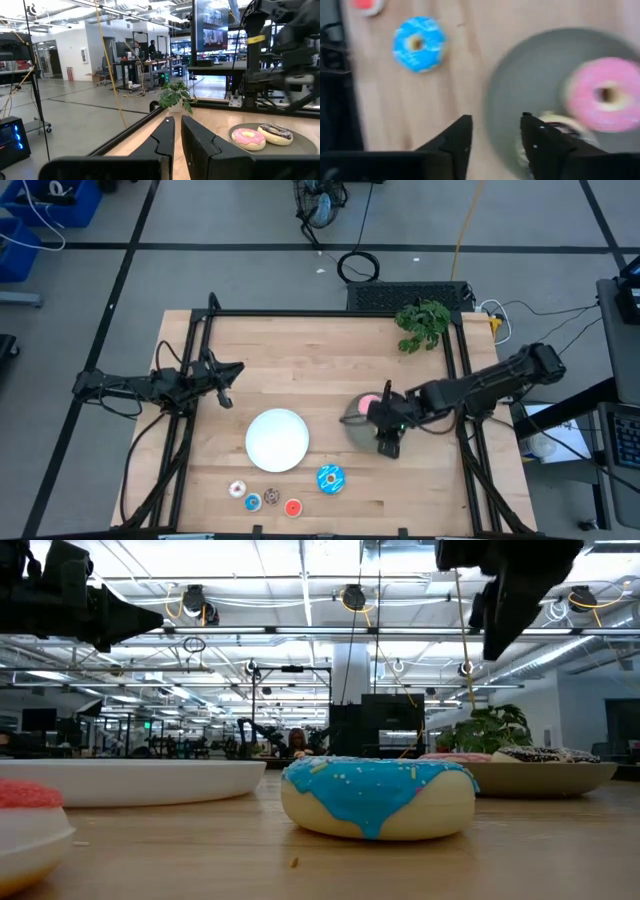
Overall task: Pick & Place donuts
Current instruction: Put the large blue donut on the gray plate
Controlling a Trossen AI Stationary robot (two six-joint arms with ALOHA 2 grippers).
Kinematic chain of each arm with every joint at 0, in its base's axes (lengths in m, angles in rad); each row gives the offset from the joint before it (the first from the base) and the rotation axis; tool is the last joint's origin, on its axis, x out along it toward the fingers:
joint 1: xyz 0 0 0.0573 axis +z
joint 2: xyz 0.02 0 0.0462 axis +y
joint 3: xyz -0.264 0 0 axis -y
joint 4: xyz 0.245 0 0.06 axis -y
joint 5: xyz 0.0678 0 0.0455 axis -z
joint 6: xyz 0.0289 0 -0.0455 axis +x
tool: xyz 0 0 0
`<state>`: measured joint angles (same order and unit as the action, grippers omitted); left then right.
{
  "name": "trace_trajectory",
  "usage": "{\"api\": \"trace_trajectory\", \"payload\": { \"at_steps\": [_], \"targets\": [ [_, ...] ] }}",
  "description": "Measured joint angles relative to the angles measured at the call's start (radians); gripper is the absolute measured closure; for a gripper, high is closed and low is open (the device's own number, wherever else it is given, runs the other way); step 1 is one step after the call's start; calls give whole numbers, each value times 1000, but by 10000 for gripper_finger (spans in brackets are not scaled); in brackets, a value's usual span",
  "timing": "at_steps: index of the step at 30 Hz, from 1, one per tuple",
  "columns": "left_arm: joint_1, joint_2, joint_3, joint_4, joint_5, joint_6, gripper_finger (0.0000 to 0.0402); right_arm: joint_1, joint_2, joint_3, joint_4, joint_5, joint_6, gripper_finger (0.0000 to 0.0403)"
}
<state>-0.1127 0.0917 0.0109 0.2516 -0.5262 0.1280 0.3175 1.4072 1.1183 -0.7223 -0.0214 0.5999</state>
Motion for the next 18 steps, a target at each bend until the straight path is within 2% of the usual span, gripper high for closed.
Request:
{"api": "trace_trajectory", "payload": {
  "at_steps": [9,11,15,18],
  "targets": [
    [0,0,0,13,0,-6,364,97,237,170,-41,-56,-7,388],
    [0,0,0,13,0,-6,364,106,296,227,-42,-59,-46,398],
    [0,0,0,12,0,-6,364,112,404,332,-45,-60,-133,393],
    [0,0,0,8,0,-5,364,112,441,362,-33,-61,-216,398]
  ]
}}
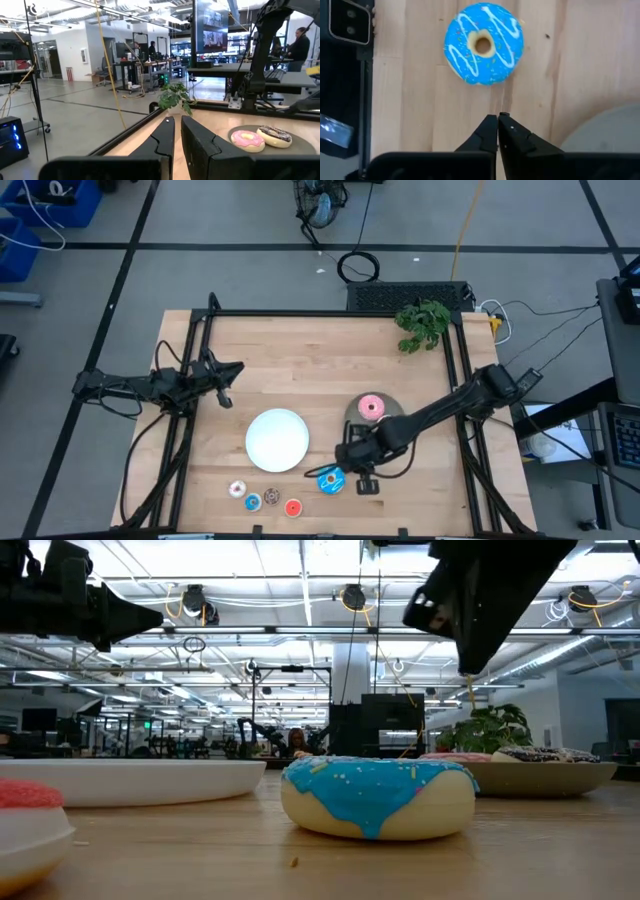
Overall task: Pick & Place donuts
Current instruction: Put the large blue donut on the gray plate
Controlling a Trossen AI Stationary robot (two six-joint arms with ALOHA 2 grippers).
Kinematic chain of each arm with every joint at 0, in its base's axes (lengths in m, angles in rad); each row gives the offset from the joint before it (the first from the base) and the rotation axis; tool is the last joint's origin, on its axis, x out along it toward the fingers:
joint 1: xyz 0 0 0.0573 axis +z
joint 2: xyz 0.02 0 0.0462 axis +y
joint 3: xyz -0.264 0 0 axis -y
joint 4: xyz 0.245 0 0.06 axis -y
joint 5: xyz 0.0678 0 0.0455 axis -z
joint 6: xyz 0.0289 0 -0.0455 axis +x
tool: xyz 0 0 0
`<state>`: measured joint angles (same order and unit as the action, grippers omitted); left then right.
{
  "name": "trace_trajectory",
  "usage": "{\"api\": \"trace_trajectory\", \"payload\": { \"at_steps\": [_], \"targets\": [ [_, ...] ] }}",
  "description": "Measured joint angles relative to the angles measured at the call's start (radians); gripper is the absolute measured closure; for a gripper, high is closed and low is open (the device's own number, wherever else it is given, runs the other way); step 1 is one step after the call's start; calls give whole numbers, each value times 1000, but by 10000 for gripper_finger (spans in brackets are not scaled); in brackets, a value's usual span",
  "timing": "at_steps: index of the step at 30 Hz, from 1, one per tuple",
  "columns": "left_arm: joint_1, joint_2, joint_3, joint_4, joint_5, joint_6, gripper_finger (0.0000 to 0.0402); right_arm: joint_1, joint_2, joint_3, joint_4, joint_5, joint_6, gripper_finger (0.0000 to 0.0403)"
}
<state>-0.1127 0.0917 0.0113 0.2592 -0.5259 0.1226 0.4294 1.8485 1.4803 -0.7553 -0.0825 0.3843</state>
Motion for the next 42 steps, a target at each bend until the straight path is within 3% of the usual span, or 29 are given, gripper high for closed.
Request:
{"api": "trace_trajectory", "payload": {
  "at_steps": [22,34,42],
  "targets": [
    [0,0,0,-4,0,3,364,11,6,0,89,-23,-57,401],
    [0,0,0,-9,0,0,364,-4,6,0,199,60,8,402],
    [0,0,0,-6,0,8,364,-36,5,0,255,22,42,402]
  ]
}}
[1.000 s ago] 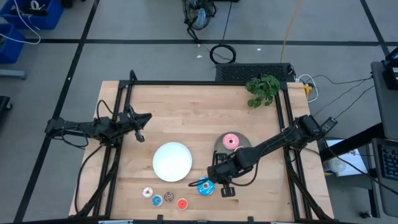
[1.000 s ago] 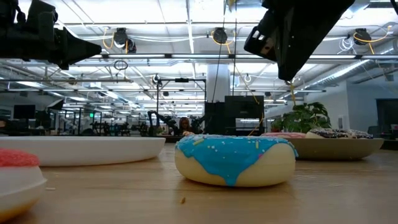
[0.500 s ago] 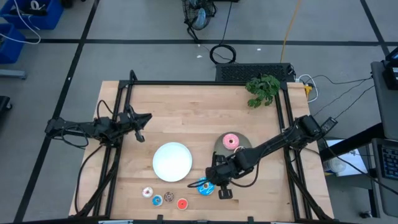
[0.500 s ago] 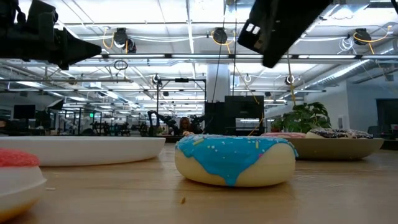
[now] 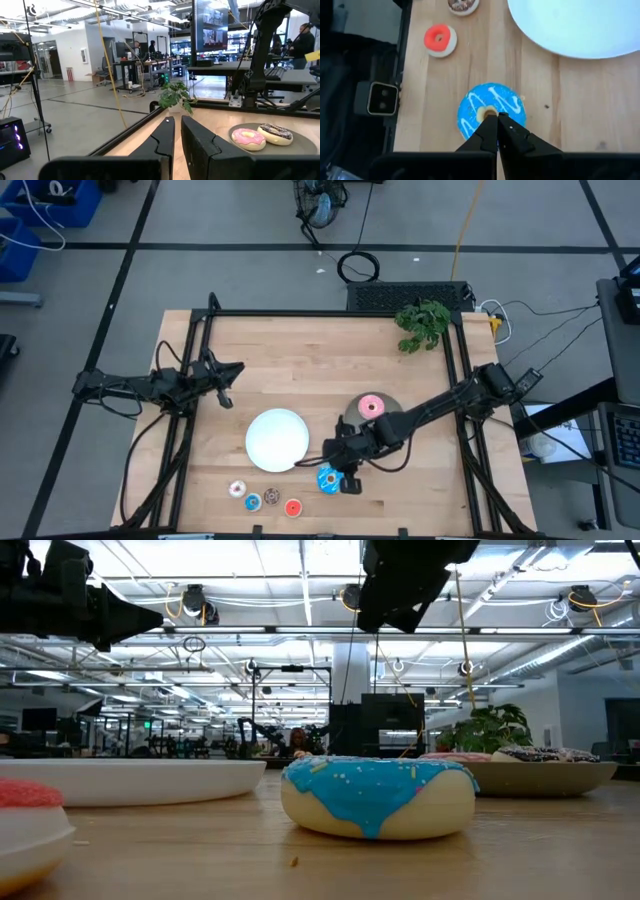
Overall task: Pick & Place donuts
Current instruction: Put the large blue donut on the gray plate
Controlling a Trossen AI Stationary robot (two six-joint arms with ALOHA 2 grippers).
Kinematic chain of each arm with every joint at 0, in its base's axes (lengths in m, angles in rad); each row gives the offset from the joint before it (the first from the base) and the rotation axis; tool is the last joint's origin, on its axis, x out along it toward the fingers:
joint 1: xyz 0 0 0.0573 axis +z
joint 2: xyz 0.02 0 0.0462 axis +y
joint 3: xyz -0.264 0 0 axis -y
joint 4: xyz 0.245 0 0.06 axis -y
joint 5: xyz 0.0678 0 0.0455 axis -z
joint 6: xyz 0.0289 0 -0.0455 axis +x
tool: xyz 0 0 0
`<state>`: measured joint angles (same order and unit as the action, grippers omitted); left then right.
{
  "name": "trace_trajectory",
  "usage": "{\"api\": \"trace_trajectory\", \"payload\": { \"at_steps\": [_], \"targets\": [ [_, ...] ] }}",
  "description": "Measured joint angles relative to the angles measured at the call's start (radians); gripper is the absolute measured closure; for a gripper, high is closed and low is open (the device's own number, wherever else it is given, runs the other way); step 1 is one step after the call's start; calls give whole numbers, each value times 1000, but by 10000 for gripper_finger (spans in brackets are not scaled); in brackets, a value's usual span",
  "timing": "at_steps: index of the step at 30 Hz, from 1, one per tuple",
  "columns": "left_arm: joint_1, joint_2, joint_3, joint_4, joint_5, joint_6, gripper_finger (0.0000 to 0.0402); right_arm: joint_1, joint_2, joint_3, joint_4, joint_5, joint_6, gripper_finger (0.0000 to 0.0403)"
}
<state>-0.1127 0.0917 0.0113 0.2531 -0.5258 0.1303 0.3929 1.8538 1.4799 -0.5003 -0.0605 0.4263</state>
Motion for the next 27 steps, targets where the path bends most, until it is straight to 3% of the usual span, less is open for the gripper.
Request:
{"api": "trace_trajectory", "payload": {
  "at_steps": [4,13,27],
  "targets": [
    [0,0,0,1,0,0,364,-6,22,36,1,1,2,403],
    [0,0,0,2,0,0,364,9,184,296,-168,5,-109,403],
    [0,0,0,-12,0,2,364,8,194,291,-208,11,-159,403]
  ]
}}
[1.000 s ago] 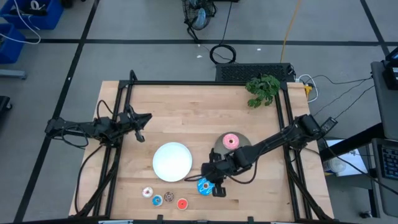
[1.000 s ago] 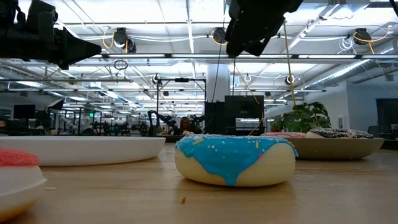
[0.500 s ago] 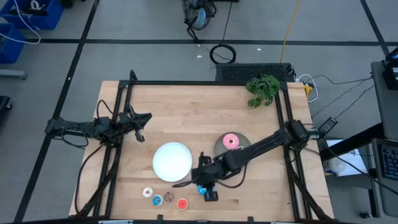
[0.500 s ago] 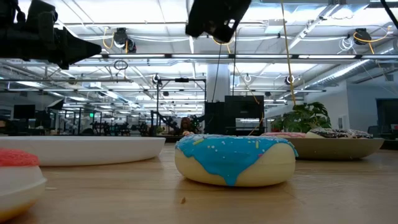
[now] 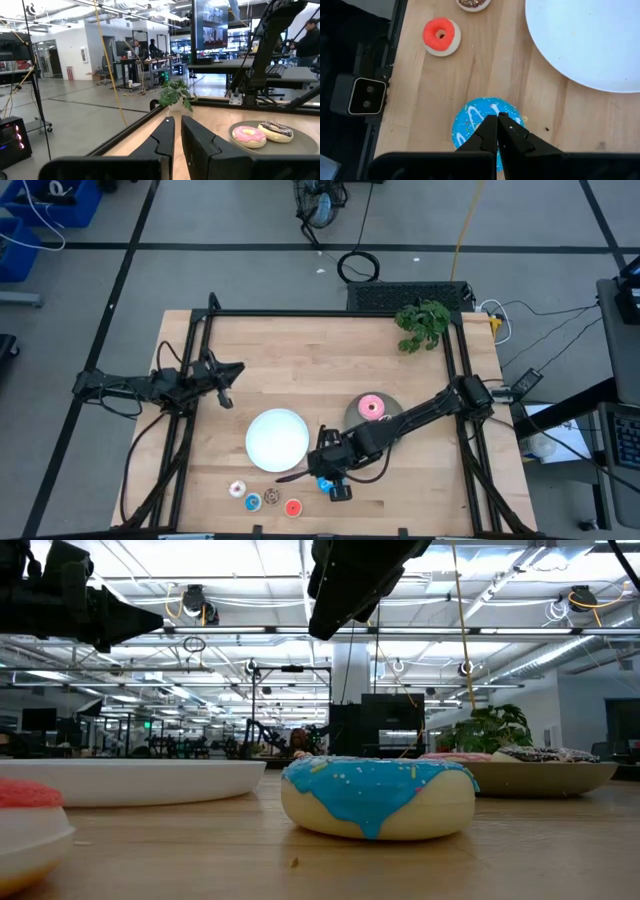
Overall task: Pick & Place donuts
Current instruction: Put the large blue donut on the gray plate
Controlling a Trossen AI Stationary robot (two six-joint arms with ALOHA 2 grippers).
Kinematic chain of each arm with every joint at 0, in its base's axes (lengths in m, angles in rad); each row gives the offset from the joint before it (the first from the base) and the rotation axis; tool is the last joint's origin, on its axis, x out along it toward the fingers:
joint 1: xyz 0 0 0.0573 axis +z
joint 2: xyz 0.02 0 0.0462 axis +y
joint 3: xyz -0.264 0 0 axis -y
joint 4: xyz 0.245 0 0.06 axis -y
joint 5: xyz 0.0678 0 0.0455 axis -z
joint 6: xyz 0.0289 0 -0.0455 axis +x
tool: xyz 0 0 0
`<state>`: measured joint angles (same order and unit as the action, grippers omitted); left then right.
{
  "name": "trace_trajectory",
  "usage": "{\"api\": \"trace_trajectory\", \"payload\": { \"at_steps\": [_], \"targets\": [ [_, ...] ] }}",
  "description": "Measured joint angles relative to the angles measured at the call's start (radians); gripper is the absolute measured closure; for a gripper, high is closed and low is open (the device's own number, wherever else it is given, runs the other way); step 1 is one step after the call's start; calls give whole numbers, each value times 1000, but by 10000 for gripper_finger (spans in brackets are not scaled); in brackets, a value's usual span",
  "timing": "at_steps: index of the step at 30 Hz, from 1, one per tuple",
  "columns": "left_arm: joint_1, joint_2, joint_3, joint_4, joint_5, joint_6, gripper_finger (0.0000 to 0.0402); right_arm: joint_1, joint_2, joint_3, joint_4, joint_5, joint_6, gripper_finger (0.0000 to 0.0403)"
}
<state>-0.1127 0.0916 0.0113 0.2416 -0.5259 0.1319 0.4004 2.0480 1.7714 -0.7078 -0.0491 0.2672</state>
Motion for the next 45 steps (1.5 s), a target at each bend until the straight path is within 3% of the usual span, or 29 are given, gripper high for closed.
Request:
{"api": "trace_trajectory", "payload": {
  "at_steps": [11,24,34,39,45],
  "targets": [
    [0,0,0,-11,0,-6,364,12,0,0,0,1,-96,403],
    [0,0,0,-5,0,-3,364,21,-1,-21,-47,8,-47,403],
    [0,0,0,4,-26,23,364,30,1,-161,98,176,-69,401],
    [0,0,0,4,-26,23,364,32,0,-164,106,128,-55,367],
    [0,0,0,5,-26,22,364,33,0,-165,121,75,-45,287]
  ]
}}
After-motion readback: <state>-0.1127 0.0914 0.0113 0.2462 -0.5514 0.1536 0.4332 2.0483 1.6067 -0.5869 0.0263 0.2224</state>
